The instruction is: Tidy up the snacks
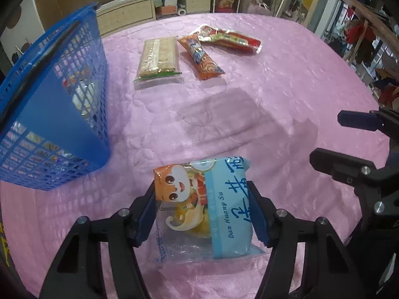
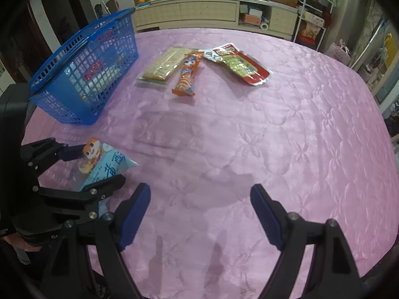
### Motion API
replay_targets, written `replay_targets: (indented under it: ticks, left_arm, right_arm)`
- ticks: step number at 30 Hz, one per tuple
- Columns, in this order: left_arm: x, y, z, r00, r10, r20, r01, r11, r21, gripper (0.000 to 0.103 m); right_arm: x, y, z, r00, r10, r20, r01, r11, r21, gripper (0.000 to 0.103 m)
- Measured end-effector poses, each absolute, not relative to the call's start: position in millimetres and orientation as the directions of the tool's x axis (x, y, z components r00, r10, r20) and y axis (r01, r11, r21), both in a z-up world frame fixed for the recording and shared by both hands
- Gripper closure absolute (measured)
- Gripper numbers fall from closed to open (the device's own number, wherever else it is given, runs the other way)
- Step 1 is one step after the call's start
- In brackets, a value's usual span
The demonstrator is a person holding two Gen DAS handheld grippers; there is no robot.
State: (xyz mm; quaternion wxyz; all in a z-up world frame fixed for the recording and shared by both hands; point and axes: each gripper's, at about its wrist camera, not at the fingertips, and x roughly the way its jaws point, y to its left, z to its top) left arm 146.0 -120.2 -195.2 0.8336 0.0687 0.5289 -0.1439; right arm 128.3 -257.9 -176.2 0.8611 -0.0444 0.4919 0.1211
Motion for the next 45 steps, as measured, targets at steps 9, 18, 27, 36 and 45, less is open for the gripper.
replay_targets:
  ticks: [9,18,27,36,45]
  left_arm:
    - [124.5,-113.8,-124.4,0.537,-0.219,-0.814,0.356,0.934,-0.017,0.04]
    - [137.9,-85.4,-43.0,0.696,-0.216,-0.685,0.319,0.947,0.026,0.04]
    - [195.6,-27.6,-32.0,0.716,-0.117,-0.688,0.193,0.981,0.034,0.04]
    - [250.3,5.1,-65.9,0.664,-0.032,-0.747,0.09,0.995,0.037,0.04]
    - [281.2,21.6,-98.5,0.569,0.014,-0.822,0.006,1.0,0.021,0.04]
  right_arm:
    - [119.5,-255.7,-130.3,0.577,0.173,-0.799,-0.257,0.966,0.023,0.018]
    - [144.0,-238.1,-84.5,0.639,0.17,-0.75,-0.261,0.965,-0.003,0.018]
    - [210.0,-211.2,-90.3,0.634,0.181,-0.752,-0.272,0.962,0.003,0.018]
    - [272.6,-192.8,-147.8,0.546,0.134,-0.827,-0.24,0.971,-0.001,0.02]
    - [305.6,-187.6,-189.9,0.44,0.123,-0.89,-0.226,0.974,0.023,0.046]
